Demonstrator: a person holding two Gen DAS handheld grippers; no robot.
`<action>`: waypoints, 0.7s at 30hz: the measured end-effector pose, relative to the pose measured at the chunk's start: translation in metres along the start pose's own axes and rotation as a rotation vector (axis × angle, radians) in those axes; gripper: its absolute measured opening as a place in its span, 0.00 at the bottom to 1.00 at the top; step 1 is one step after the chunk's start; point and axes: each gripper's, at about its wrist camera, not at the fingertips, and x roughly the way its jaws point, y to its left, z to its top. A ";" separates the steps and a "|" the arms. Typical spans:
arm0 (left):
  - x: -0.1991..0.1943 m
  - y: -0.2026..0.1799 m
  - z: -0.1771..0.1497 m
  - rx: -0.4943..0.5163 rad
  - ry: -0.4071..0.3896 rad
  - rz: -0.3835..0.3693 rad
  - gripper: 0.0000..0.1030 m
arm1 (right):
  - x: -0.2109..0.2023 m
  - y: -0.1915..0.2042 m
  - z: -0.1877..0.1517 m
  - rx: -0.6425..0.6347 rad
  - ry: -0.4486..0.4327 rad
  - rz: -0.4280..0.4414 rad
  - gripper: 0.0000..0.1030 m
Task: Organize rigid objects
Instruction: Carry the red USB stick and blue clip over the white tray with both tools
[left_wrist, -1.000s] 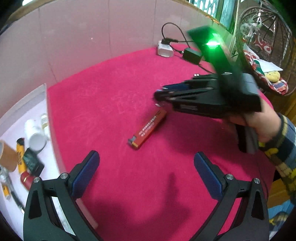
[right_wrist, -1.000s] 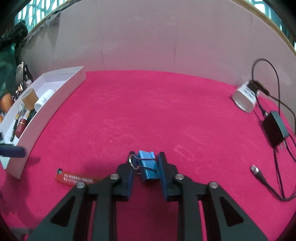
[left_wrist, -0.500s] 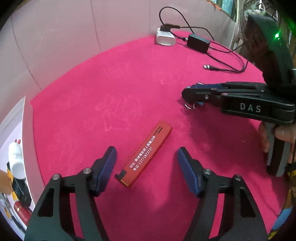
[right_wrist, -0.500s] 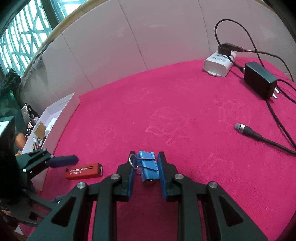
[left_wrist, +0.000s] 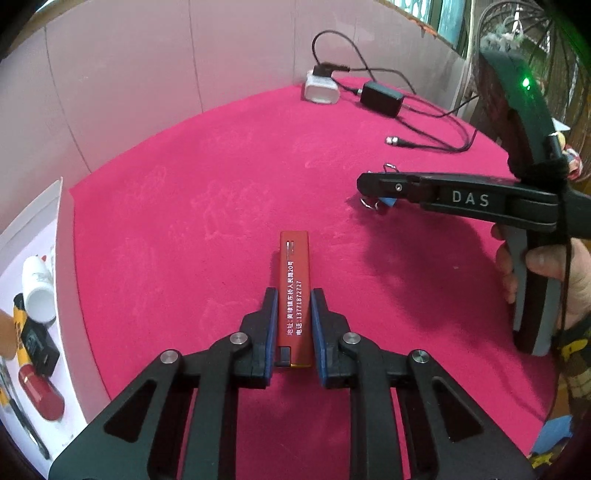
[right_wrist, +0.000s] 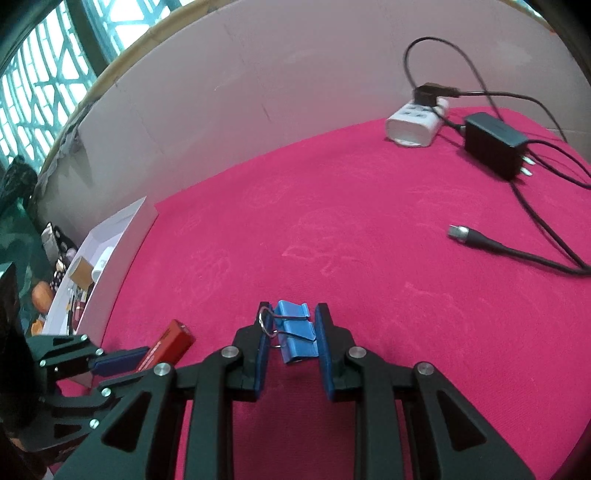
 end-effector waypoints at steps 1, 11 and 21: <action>-0.005 -0.002 -0.001 -0.006 -0.012 -0.009 0.16 | -0.003 0.000 -0.001 0.009 -0.007 0.003 0.21; -0.037 -0.015 0.002 -0.034 -0.094 -0.061 0.16 | -0.031 0.012 0.003 0.039 -0.087 0.034 0.21; -0.067 -0.008 0.008 -0.065 -0.182 -0.066 0.16 | -0.052 0.036 0.016 0.016 -0.144 0.059 0.21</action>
